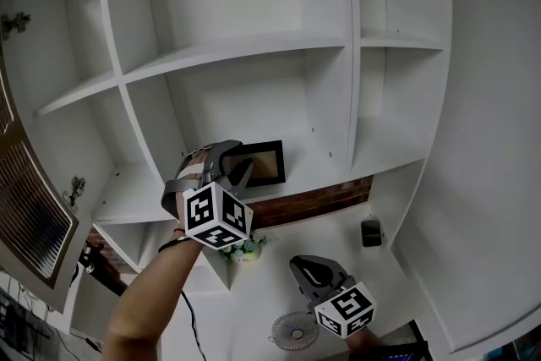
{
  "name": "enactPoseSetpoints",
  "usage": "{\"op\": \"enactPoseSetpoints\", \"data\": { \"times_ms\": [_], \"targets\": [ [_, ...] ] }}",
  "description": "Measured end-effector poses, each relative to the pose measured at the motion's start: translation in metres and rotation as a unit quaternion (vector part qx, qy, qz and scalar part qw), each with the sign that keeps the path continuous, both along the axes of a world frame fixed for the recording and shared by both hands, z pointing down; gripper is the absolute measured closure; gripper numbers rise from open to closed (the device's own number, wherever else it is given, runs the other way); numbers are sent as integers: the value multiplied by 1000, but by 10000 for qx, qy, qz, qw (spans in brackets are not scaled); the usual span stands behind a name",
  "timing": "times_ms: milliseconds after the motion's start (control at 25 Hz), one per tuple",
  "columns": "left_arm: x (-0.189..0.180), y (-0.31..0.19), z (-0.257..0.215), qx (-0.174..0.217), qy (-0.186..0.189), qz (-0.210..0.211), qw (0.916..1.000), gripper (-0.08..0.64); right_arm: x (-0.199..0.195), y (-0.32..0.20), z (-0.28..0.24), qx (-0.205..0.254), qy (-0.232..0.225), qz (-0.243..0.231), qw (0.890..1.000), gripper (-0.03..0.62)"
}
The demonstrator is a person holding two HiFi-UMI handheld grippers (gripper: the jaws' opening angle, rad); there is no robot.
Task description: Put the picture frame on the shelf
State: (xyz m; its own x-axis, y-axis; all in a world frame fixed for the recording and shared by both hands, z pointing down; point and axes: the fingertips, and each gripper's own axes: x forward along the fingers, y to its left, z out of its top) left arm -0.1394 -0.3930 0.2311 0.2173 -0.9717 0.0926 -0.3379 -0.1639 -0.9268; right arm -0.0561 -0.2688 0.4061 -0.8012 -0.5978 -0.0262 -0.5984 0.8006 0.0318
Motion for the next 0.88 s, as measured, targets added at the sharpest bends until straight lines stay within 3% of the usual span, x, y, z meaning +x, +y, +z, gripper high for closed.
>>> {"op": "enactPoseSetpoints", "data": {
  "times_ms": [240,440,880],
  "targets": [
    [-9,9,-2,-65,1261,84,9920,408,3,-1,-7,80,73,-57,9999,572],
    [-17,19,-3,-87,2253,188,9741,408,3,1,-12,149,137,-133,9997,572],
    [-11,54,-2,376,2915,641,9537,419,-2,-1,-22,395,320,-266,9984,572]
  ]
}}
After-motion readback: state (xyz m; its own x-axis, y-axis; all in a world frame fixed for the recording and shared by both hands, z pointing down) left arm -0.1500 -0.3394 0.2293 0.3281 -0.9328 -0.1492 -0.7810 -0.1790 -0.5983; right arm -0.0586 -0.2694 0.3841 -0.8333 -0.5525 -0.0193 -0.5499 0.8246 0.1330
